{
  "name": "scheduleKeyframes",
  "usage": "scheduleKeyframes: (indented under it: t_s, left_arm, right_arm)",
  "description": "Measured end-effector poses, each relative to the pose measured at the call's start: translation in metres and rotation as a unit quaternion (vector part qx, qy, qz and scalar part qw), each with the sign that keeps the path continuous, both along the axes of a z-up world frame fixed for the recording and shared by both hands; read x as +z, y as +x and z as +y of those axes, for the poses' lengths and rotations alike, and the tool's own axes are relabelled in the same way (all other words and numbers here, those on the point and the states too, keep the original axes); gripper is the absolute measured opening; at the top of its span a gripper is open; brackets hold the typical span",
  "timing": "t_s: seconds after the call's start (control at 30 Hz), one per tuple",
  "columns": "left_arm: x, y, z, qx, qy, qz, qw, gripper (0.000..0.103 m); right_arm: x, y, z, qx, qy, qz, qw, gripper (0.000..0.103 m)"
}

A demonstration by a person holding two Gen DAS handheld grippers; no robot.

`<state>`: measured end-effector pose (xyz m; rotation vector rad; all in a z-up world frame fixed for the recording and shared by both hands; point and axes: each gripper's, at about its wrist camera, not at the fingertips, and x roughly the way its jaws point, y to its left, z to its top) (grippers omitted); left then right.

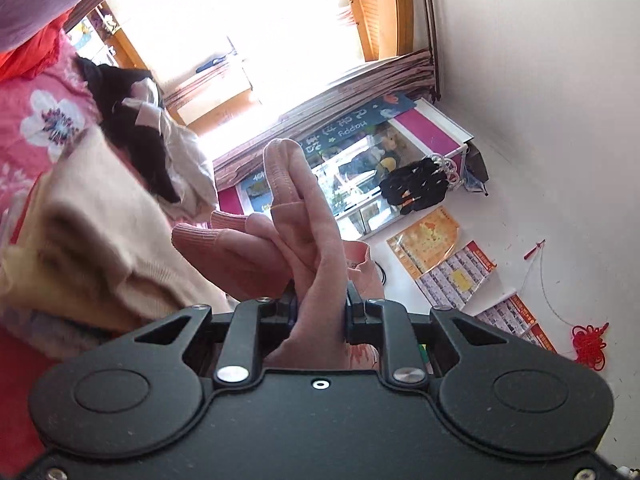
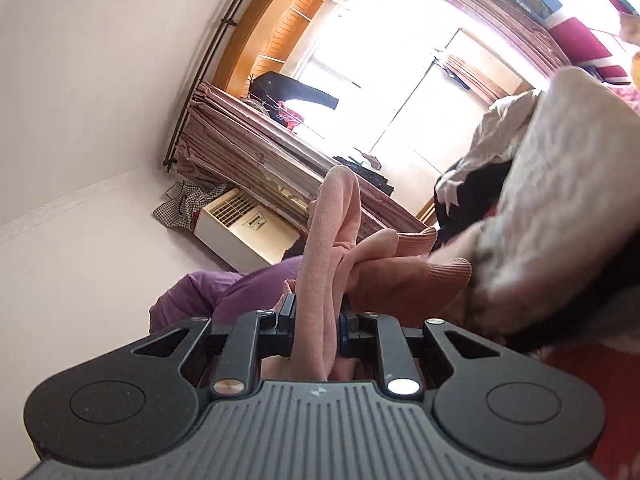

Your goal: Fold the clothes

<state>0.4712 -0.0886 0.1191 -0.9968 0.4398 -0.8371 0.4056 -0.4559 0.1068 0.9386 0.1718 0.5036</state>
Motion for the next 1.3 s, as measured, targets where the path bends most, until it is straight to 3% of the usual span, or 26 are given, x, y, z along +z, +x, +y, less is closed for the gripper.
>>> scheduleKeyframes:
  t_s: [0.1,0.17,0.2,0.23,0.27,0.3,0.33,0.37,0.43,0.57,0.63,0.73,0.83,1.03,1.17,1.3]
  left_arm:
    - [0.003,0.032,0.007,0.018,0.002,0.004,0.9998,0.019]
    - [-0.008,0.052,0.007,0.034,0.031,0.015,0.9988,0.020]
    - [-0.022,0.062,0.007,0.054,0.065,0.032,0.9959,0.025]
    - [-0.036,0.071,0.006,0.075,0.102,0.052,0.9906,0.053]
    - [-0.051,0.073,0.006,0.096,0.146,0.081,0.9814,0.063]
    - [-0.065,0.070,0.009,0.112,0.179,0.097,0.9727,0.063]
    - [-0.071,0.060,0.016,0.115,0.173,0.082,0.9748,0.063]
    - [-0.074,0.049,0.024,0.116,0.156,0.060,0.9791,0.064]
    - [-0.073,0.026,0.040,0.120,0.145,0.036,0.9815,0.065]
    - [-0.072,-0.023,0.064,0.113,0.154,0.023,0.9813,0.071]
    - [-0.080,-0.058,0.070,0.107,0.181,0.028,0.9772,0.075]
    - [-0.099,-0.108,0.073,0.086,0.231,0.044,0.9682,0.081]
    - [-0.113,-0.163,0.073,0.082,0.283,0.063,0.9535,0.095]
    - [-0.138,-0.276,0.072,0.085,0.385,0.101,0.9133,0.103]
    - [-0.137,-0.338,0.077,0.093,0.414,0.106,0.8991,0.103]
    - [-0.131,-0.380,0.080,0.136,0.433,0.124,0.8824,0.103]
  right_arm:
    - [0.018,0.049,0.004,0.006,0.008,-0.006,1.000,0.021]
    - [0.021,0.081,0.009,0.006,0.013,0.005,1.000,0.022]
    - [0.017,0.097,0.011,0.005,0.014,0.016,1.000,0.023]
    - [0.009,0.113,0.014,-0.003,0.006,0.032,0.999,0.029]
    - [-0.004,0.128,0.019,-0.019,-0.011,0.061,0.998,0.038]
    - [-0.023,0.138,0.022,-0.042,-0.037,0.107,0.993,0.060]
    - [-0.043,0.144,0.025,-0.064,-0.069,0.155,0.983,0.055]
    - [-0.058,0.143,0.026,-0.075,-0.088,0.171,0.978,0.046]
    - [-0.075,0.131,0.027,-0.083,-0.101,0.153,0.980,0.044]
    - [-0.062,0.089,0.033,-0.116,-0.135,0.095,0.979,0.054]
    - [-0.059,0.061,0.033,-0.115,-0.144,0.080,0.980,0.066]
    - [-0.062,0.008,0.039,-0.113,-0.181,0.084,0.973,0.070]
    - [-0.085,-0.053,0.060,-0.081,-0.197,0.111,0.971,0.076]
    - [-0.127,-0.197,0.123,-0.027,-0.211,0.182,0.960,0.098]
    - [-0.126,-0.264,0.162,0.003,-0.237,0.210,0.949,0.102]
    - [-0.111,-0.302,0.191,0.013,-0.307,0.235,0.922,0.103]
